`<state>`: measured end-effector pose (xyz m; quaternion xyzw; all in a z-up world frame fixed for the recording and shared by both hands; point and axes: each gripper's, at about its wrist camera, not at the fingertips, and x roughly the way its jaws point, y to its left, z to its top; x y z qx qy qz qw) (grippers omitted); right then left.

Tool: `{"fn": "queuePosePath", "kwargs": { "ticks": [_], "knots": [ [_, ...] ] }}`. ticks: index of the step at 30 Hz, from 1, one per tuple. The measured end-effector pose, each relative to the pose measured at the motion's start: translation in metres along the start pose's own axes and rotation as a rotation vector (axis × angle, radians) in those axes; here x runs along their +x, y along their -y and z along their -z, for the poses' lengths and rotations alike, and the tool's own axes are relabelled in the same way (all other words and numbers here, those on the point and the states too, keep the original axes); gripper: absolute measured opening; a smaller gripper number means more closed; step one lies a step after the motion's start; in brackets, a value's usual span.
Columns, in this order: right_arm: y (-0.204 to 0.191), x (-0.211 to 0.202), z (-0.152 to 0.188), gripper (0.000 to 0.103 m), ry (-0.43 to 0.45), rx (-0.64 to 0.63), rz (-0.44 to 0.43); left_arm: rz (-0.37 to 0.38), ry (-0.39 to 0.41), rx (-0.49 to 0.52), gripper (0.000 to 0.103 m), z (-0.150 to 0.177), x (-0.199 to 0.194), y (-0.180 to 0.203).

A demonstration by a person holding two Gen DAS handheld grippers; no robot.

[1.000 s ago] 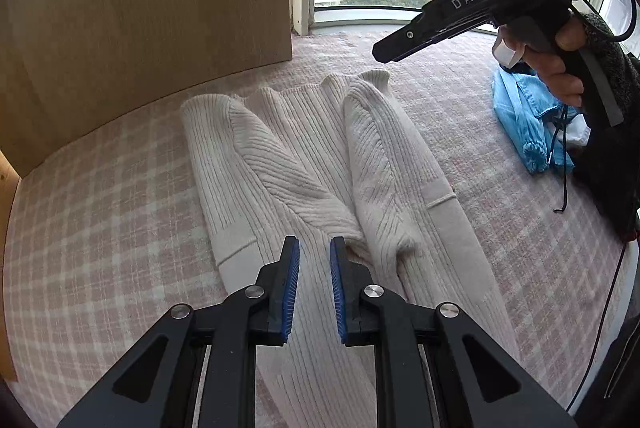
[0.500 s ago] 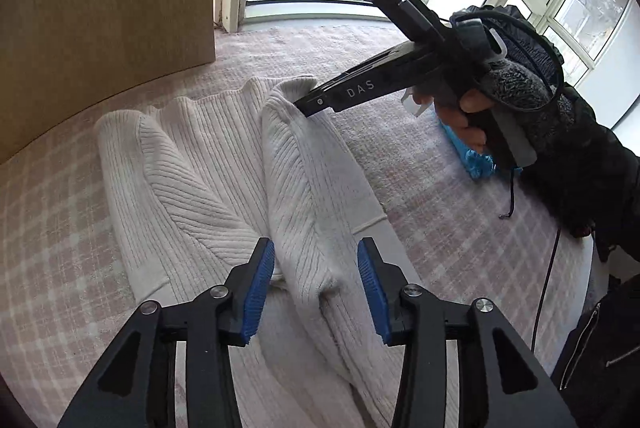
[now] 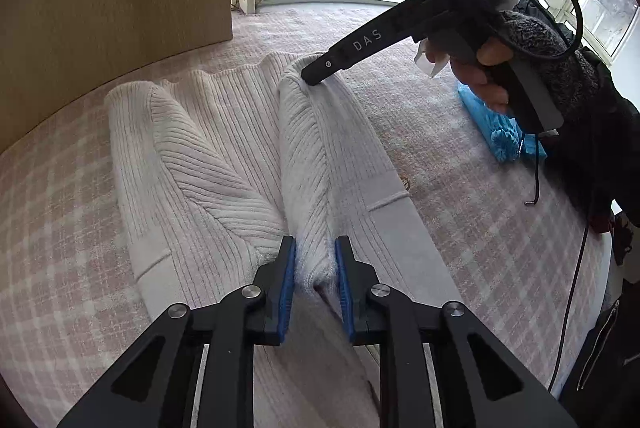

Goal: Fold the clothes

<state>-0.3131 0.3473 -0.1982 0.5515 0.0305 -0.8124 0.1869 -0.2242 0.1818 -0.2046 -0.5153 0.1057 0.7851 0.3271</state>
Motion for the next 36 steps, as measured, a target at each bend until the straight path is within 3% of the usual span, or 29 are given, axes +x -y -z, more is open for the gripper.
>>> {"fn": "queuePosePath", "kwargs": {
  "ticks": [3,6,8,12,15,19,22,23,25,31,34,36],
  "knots": [
    [-0.017,-0.011,0.008,0.024,0.021,-0.033,-0.05,0.0,0.022,-0.043,0.032,0.001,-0.014,-0.007],
    [-0.039,-0.026,0.03,0.024,0.026,-0.07,-0.079,-0.053,0.074,-0.058,0.032,0.012,-0.048,-0.011],
    [-0.054,-0.045,0.058,0.024,0.048,-0.076,-0.141,-0.076,0.071,-0.066,0.032,0.036,-0.068,-0.006],
    [-0.111,-0.053,0.128,0.024,0.006,-0.141,-0.241,-0.103,0.036,-0.084,0.032,0.094,-0.105,0.011],
    [-0.153,-0.029,0.158,0.024,-0.038,-0.217,-0.194,-0.123,0.01,-0.098,0.032,0.138,-0.132,0.024],
    [-0.183,-0.023,0.169,0.025,0.001,-0.339,-0.031,-0.15,-0.025,-0.116,0.032,0.196,-0.169,0.041],
    [-0.175,-0.054,0.18,0.026,0.026,-0.224,-0.09,-0.127,-0.055,-0.107,0.032,0.229,-0.172,0.049],
    [-0.173,-0.066,0.188,0.031,0.038,-0.183,-0.107,-0.109,-0.067,-0.097,0.032,0.237,-0.169,0.048],
    [-0.175,-0.09,0.223,0.043,0.077,-0.099,-0.086,-0.074,-0.092,-0.068,0.032,0.247,-0.158,0.044],
    [-0.201,-0.106,0.343,0.044,0.056,0.264,0.028,0.082,-0.12,-0.034,0.032,0.265,-0.136,0.026],
    [-0.226,-0.105,0.378,0.044,0.069,0.379,0.055,0.151,-0.137,0.013,0.036,0.267,-0.128,0.027],
    [-0.24,-0.1,0.387,0.044,0.072,0.41,0.093,0.133,-0.157,0.087,0.038,0.269,-0.122,0.037]
  ]
}}
